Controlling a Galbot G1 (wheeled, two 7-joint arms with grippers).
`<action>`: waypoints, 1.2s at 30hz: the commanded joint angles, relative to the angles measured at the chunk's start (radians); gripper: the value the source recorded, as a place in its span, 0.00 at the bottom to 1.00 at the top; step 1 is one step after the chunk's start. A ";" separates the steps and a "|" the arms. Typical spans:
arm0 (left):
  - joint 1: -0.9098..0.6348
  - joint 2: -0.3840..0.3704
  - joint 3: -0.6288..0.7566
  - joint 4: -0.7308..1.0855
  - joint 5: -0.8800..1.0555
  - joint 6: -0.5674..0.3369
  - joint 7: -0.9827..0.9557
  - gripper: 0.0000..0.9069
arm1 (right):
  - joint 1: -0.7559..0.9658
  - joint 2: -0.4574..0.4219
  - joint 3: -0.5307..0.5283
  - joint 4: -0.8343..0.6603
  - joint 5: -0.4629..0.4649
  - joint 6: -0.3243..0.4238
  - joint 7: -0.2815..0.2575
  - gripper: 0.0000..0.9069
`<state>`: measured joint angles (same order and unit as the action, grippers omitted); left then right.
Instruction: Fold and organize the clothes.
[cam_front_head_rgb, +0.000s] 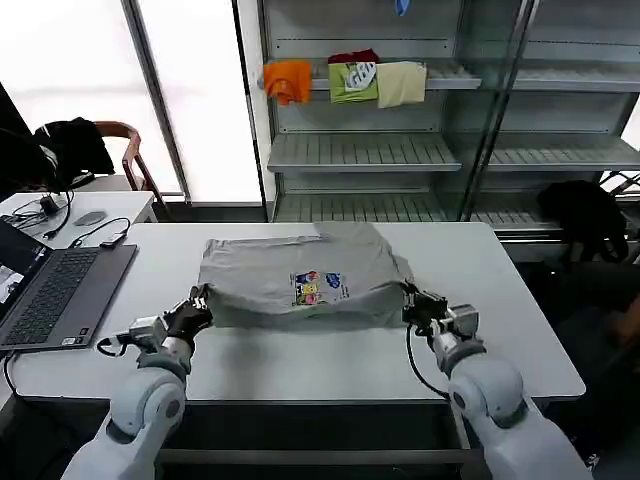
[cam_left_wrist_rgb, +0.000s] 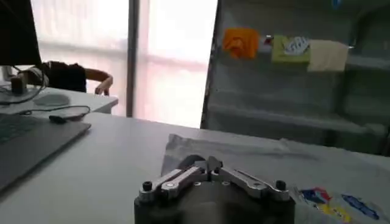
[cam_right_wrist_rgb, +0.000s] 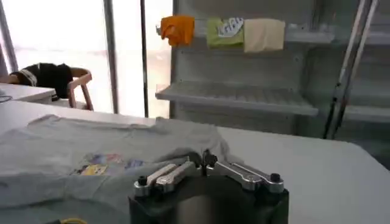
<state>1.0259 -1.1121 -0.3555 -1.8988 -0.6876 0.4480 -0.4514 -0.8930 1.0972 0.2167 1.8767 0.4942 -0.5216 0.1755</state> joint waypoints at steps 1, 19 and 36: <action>-0.107 -0.021 0.036 0.143 0.021 -0.001 -0.009 0.01 | 0.143 0.030 -0.056 -0.192 -0.048 0.039 -0.021 0.00; -0.143 -0.033 0.053 0.223 0.071 -0.003 0.012 0.97 | 0.165 0.065 -0.086 -0.282 -0.092 0.081 -0.003 1.00; -0.152 0.010 0.064 0.147 0.088 0.022 0.009 1.00 | 0.203 0.083 -0.086 -0.291 -0.144 0.082 0.052 1.00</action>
<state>0.8655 -1.1170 -0.2904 -1.6989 -0.6057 0.4547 -0.4449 -0.7091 1.1731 0.1279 1.5991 0.3790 -0.4520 0.1943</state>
